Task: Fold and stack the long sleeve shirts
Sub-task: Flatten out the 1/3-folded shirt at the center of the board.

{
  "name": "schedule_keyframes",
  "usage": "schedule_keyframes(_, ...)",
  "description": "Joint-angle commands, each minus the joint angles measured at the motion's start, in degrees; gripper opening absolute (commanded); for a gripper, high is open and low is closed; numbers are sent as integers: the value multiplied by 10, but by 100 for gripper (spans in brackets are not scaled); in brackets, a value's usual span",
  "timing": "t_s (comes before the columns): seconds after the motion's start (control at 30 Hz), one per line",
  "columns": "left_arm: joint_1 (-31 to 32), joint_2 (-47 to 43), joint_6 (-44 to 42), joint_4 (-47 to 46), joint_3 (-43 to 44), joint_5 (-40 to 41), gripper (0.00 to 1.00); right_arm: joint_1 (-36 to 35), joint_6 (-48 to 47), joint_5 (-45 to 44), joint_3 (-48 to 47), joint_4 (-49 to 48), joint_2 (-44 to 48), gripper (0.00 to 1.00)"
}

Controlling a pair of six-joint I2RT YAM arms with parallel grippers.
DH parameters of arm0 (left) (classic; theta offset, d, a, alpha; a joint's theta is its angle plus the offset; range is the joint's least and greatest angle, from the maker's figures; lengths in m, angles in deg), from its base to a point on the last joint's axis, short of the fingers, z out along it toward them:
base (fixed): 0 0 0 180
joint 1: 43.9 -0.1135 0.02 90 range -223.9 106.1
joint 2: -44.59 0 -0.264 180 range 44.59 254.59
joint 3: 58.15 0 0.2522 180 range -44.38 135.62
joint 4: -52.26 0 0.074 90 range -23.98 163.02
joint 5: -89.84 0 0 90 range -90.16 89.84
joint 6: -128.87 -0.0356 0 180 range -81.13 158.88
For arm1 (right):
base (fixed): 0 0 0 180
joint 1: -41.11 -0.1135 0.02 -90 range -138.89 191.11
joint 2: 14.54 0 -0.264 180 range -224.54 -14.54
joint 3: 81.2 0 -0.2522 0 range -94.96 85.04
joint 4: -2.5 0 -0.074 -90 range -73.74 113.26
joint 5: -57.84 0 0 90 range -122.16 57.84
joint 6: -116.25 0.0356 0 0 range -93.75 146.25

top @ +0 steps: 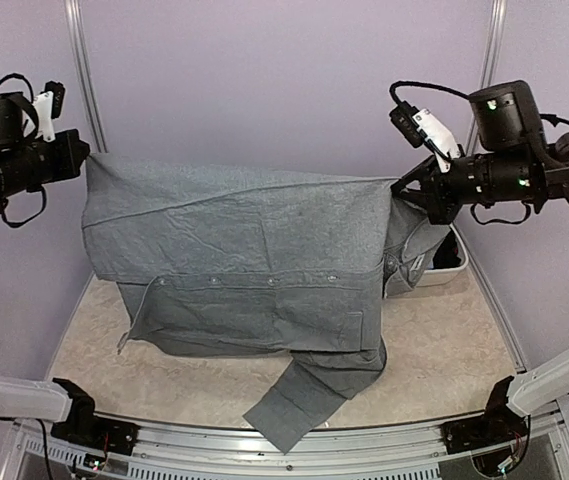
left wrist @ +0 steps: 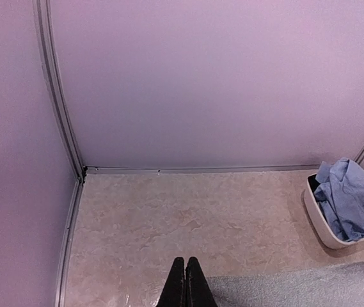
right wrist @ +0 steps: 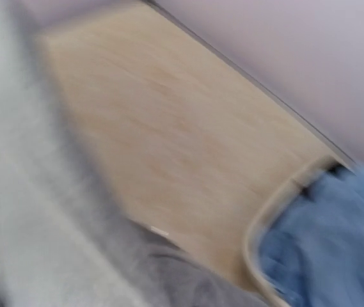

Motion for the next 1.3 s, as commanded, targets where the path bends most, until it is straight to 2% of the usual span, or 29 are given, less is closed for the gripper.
schedule_keyframes(0.0, -4, 70, -14, -79, -62, 46, 0, 118, -47, -34, 57, -35, -95, 0)
schedule_keyframes(0.07, -8, 95, -9, -122, -106, 52, 0, 166, -63, -20, 82, -76, -133, 0)
schedule_keyframes(0.2, -42, 180, 2, -187, -154, 62, 0, 198, -88, -38, 71, -134, -251, 0)
schedule_keyframes(0.37, -93, 281, 13, -221, -137, 51, 0, 202, -117, -41, -28, -172, -393, 0)
schedule_keyframes(0.5, -118, 327, 13, -241, -123, 65, 0, 202, -129, -58, -115, -161, -476, 0)
schedule_keyframes(0.63, -122, 371, 17, -242, -97, 48, 0, 202, -132, -55, -153, -153, -518, 0)
schedule_keyframes(0.77, -120, 394, 24, -264, -116, 26, 0, 201, -132, -41, -126, -167, -508, 0)
schedule_keyframes(0.87, -120, 388, 27, -273, -131, 28, 0, 199, -137, -24, -97, -181, -488, 4)
schedule_keyframes(0.97, -120, 388, 30, -278, -143, 26, 0, 199, -134, -17, -84, -183, -483, 13)
schedule_keyframes(1.03, -120, 396, 32, -280, -149, 22, 0, 198, -132, -24, -82, -179, -482, 25)
schedule_keyframes(1.1, -121, 410, 35, -280, -148, 20, 0, 196, -129, -34, -78, -174, -472, 41)
schedule_keyframes(1.2, -127, 443, 38, -285, -136, 23, 0, 183, -127, -49, -46, -177, -427, 70)
schedule_keyframes(1.27, -131, 471, 41, -285, -119, 24, 3, 167, -129, -58, 0, -183, -383, 81)
